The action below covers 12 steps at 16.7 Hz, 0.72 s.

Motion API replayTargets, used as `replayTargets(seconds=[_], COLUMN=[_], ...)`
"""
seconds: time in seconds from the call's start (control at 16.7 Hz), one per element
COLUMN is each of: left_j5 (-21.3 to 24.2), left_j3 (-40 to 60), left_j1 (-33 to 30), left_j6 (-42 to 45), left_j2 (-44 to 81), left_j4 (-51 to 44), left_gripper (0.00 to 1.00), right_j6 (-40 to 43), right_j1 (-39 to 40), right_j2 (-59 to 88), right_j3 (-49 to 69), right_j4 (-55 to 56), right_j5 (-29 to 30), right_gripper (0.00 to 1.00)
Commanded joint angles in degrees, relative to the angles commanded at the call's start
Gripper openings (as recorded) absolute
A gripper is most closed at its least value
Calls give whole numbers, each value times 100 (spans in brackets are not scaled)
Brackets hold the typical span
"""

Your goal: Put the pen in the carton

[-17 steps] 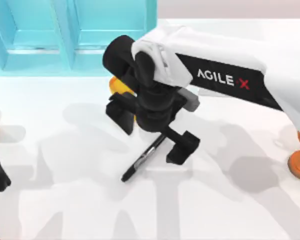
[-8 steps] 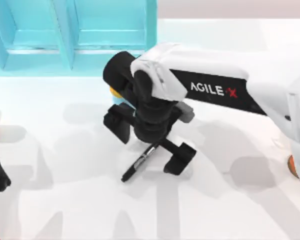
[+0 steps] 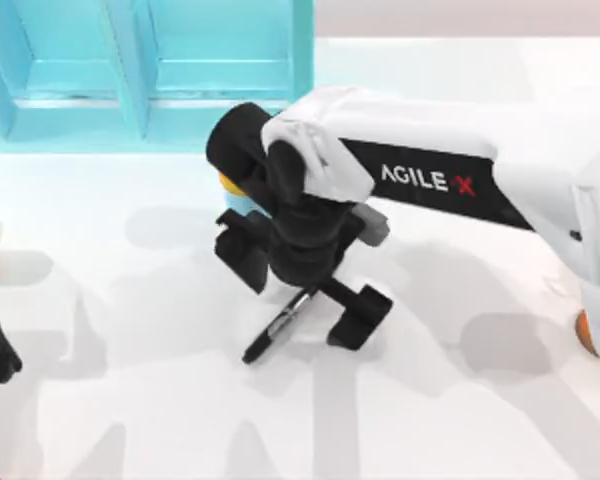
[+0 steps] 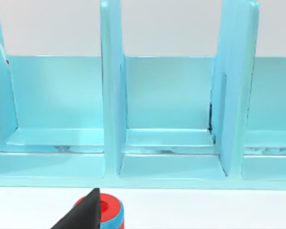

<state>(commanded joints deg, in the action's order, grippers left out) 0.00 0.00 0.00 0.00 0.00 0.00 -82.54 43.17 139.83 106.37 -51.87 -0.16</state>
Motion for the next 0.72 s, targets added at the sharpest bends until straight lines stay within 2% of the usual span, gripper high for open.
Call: replayTargets(seconds=[0.48,0.72], left_j5=[0,0], left_j3=[0,0], left_j1=[0,0], left_j6=[0,0], left_j2=[0,0], left_j4=[0,0], left_gripper=[100,100], right_j6=[0,0], right_j1=[0,0], right_j2=[0,0], right_j3=[0,0], right_j4=[0,0], right_j5=[0,0], right_gripper=[2,0])
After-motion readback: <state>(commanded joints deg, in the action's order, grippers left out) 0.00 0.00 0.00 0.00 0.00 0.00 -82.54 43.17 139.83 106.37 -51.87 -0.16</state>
